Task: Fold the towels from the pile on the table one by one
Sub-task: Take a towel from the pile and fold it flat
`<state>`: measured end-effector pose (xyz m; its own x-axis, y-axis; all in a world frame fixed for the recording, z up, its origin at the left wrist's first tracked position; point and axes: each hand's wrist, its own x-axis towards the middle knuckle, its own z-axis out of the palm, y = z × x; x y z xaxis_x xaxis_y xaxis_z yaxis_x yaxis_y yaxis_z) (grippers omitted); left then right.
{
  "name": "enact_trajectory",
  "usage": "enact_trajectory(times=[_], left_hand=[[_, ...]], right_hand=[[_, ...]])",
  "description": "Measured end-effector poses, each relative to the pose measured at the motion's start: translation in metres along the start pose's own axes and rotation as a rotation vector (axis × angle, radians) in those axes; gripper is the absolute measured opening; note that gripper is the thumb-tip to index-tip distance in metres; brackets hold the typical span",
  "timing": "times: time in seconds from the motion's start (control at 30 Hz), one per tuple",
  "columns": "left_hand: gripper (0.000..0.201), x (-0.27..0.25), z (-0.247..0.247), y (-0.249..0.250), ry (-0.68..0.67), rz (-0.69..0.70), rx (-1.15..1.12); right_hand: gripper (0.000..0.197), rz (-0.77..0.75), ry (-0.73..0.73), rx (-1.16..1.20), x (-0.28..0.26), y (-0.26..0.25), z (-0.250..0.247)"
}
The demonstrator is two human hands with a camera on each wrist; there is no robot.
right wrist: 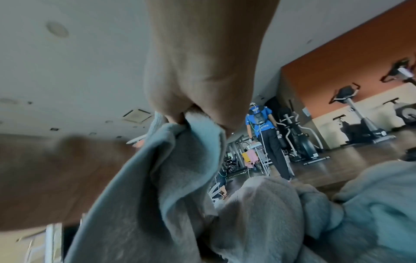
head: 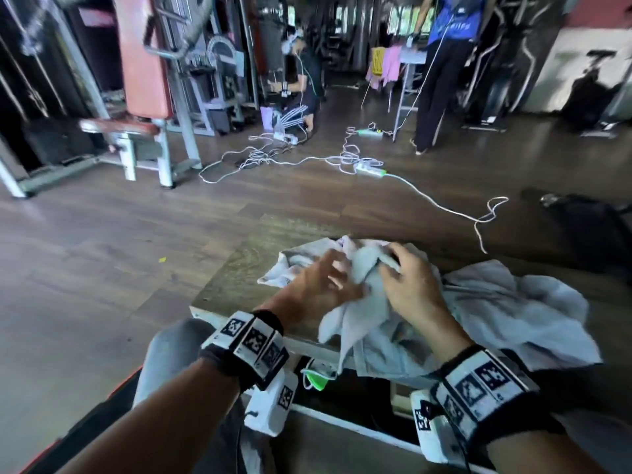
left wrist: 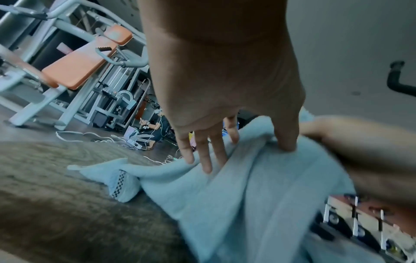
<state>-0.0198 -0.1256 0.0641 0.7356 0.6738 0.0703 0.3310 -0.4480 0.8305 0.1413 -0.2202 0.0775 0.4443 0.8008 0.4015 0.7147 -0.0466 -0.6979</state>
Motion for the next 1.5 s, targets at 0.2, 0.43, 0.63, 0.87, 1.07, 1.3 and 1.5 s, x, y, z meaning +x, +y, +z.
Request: enact_trajectory(times=[0.2,0.43,0.63,0.87,1.07,1.3,1.5], left_hand=[[0.038,-0.016,0.017,-0.024,0.051,0.031,0.161],[0.031,0.002,0.013,-0.02,0.22,0.069,0.035],[0.05,0.015,0.051,0.002,-0.072,0.012,-0.367],[0.049,0.014,0.074,-0.038,-0.025,0.101,0.031],[0.041,0.036,0.056,-0.052,0.182,0.096,0.152],[0.016,0.061,0.05,-0.02,-0.032,0.12,0.071],[0.01,0.062,0.04,-0.025,0.06,0.154,0.238]], right_hand=[[0.007,0.024,0.013,0.063,-0.006,0.004,-0.025],[0.05,-0.082,-0.072,-0.031,-0.012,0.043,-0.018],[0.05,-0.158,-0.135,-0.009,-0.017,0.049,0.009],[0.025,-0.053,-0.21,0.055,-0.022,0.088,0.022],[0.032,0.034,0.028,0.085,0.003,0.087,0.011],[0.066,-0.211,-0.146,-0.126,0.0,0.086,0.019],[0.014,-0.216,-0.033,-0.386,0.003,0.083,0.022]])
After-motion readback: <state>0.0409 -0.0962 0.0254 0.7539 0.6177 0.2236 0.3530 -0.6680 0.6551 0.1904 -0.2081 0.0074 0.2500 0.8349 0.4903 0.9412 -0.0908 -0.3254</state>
